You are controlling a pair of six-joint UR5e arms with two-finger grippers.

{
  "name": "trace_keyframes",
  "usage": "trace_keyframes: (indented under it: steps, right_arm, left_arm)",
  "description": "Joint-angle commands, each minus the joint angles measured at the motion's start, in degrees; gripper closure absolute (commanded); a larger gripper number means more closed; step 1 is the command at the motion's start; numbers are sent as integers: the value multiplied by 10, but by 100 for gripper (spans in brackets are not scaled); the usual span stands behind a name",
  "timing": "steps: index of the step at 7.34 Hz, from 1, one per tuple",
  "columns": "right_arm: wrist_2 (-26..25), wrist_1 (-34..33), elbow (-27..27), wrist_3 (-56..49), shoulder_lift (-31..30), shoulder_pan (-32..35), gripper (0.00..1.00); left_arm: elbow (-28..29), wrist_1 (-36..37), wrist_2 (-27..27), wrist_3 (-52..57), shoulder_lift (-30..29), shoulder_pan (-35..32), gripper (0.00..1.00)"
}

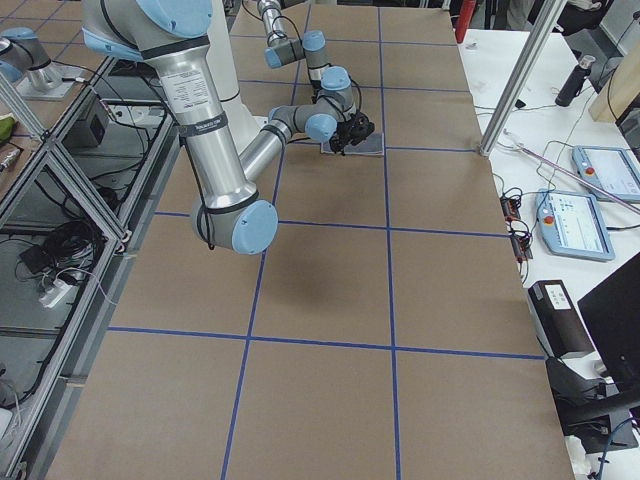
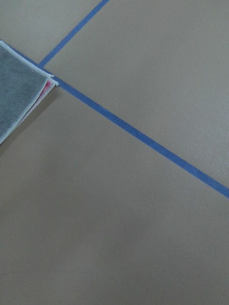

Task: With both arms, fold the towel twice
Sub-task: 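Move the left gripper to the towel's near end while the right hovers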

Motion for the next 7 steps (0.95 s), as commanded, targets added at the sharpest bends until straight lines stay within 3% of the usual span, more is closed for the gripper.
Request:
trace_keyframes:
  steps: [1,5,6,7]
  right_arm:
    - [0,0,2,-10,-4,2,0]
    - [-1,-1,-3,-10,-6,1,0]
    - [-1,-1,-3,-10,-5,1,0]
    - [-1,-1,-3,-11,-6,1,0]
  left_arm:
    - [5,3,11,2,-4,15,44]
    - [34,2,15,6,-19,21,51]
    - [35,2,14,6,-24,21,59]
    - [38,2,14,8,-24,20,77]
